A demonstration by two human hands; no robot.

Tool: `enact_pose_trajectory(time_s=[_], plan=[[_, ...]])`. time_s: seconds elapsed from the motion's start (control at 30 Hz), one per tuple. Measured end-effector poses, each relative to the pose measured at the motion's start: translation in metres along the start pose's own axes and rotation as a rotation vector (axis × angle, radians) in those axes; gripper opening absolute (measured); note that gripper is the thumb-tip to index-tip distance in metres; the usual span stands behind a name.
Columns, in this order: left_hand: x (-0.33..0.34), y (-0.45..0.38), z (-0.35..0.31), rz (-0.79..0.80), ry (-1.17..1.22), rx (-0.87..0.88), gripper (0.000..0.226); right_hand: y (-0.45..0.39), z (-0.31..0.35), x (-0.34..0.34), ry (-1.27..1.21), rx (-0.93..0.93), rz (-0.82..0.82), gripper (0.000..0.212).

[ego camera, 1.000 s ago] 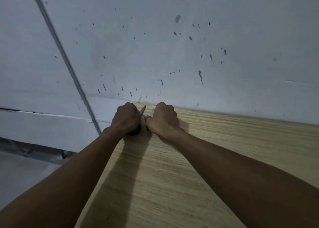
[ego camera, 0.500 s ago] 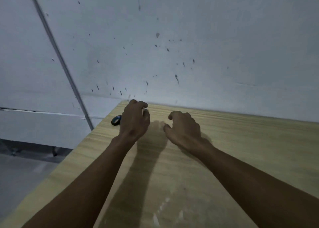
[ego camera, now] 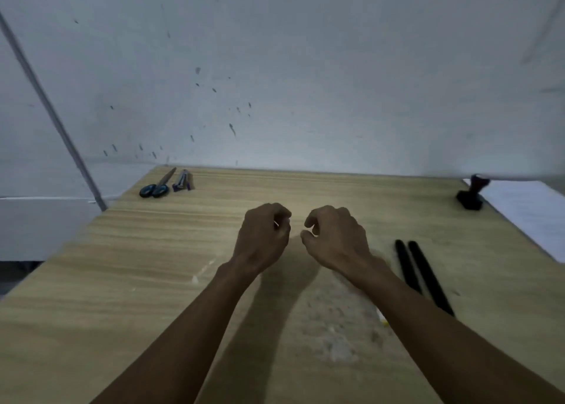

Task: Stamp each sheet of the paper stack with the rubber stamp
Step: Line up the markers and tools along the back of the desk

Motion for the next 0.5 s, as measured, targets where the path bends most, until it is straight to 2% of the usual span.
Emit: enact_pose_trajectory(time_s=[0.17,0.3,0.5], plan=[[0.038,0.030,-0.050,0.162,-0.032,0.037,0.015,0.044,-0.050,-0.038,0.015,0.080,-0.052,0.024],[0.062,0.045,-0.079,0.272,-0.107,-0.011,0.020,0.067,-0.080,-0.059,0.068,0.194,-0.105,0.018],[0.086,0.054,-0.117,0.367,-0.302,-0.177,0.056,0.092,-0.110,-0.078,0.105,0.336,-0.153,0.009]])
Point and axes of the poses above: each hand's wrist, its own y-axis away from the middle knuckle, its own x-axis out of the palm, z = x × y, the point moved 1 cm from there along -y, towards the middle knuckle, and after that the axes turned 5 degrees about -y, right-handed, at the moved point
